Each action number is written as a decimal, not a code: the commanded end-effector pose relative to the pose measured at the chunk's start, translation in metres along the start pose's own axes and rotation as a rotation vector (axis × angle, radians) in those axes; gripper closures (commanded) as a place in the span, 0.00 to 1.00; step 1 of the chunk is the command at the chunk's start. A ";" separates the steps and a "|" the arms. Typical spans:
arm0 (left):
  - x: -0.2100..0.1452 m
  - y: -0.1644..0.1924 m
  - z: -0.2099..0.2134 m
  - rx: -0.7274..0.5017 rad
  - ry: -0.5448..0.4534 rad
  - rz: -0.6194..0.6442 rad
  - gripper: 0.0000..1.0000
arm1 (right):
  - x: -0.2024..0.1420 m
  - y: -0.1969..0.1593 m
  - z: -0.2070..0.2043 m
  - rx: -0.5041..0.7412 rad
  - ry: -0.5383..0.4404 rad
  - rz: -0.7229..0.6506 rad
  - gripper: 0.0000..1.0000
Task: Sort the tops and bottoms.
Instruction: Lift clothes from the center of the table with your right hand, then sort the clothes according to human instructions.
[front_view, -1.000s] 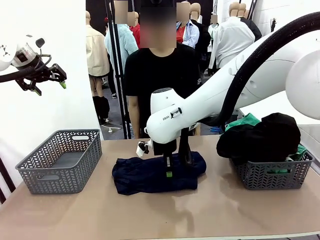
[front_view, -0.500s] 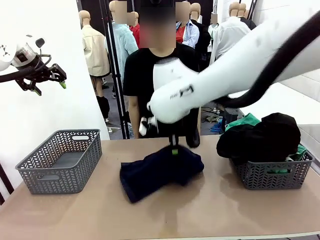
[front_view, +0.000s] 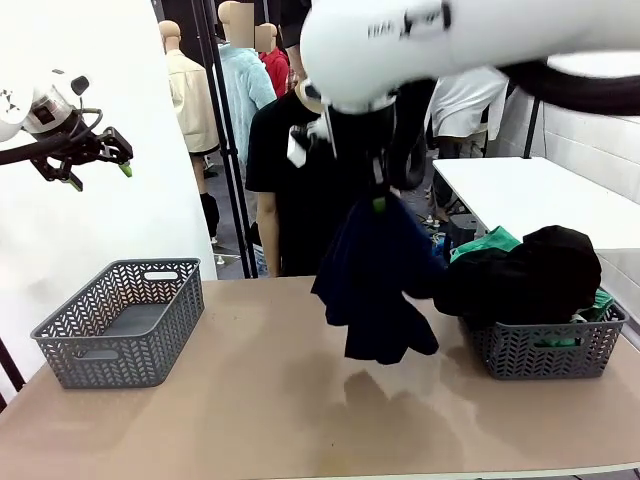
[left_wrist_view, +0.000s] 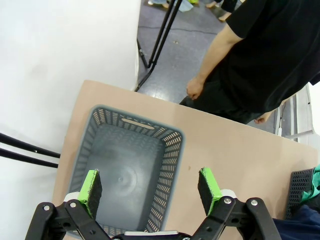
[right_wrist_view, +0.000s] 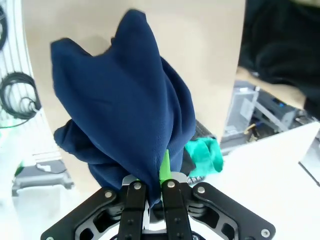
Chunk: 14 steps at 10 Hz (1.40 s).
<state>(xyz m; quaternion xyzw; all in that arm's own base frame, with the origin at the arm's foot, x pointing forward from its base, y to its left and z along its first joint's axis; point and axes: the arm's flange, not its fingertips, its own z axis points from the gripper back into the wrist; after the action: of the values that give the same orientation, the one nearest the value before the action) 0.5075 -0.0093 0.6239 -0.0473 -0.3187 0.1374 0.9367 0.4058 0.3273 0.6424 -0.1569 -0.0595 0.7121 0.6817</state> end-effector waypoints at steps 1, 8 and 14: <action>0.003 0.001 0.000 0.007 -0.004 -0.008 0.00 | -0.003 -0.009 0.036 -0.016 0.012 -0.024 1.00; 0.003 0.001 0.000 0.007 -0.004 -0.008 0.00 | -0.021 -0.004 0.092 -0.050 -0.030 -0.087 1.00; 0.003 0.001 0.000 0.007 -0.004 -0.008 0.00 | -0.021 -0.004 0.092 -0.050 -0.030 -0.087 1.00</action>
<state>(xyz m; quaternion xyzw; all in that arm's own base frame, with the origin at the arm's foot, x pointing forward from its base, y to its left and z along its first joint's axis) 0.5076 -0.0093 0.6238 -0.0472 -0.3186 0.1374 0.9367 0.3843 0.3202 0.7356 -0.1557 -0.0869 0.6824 0.7089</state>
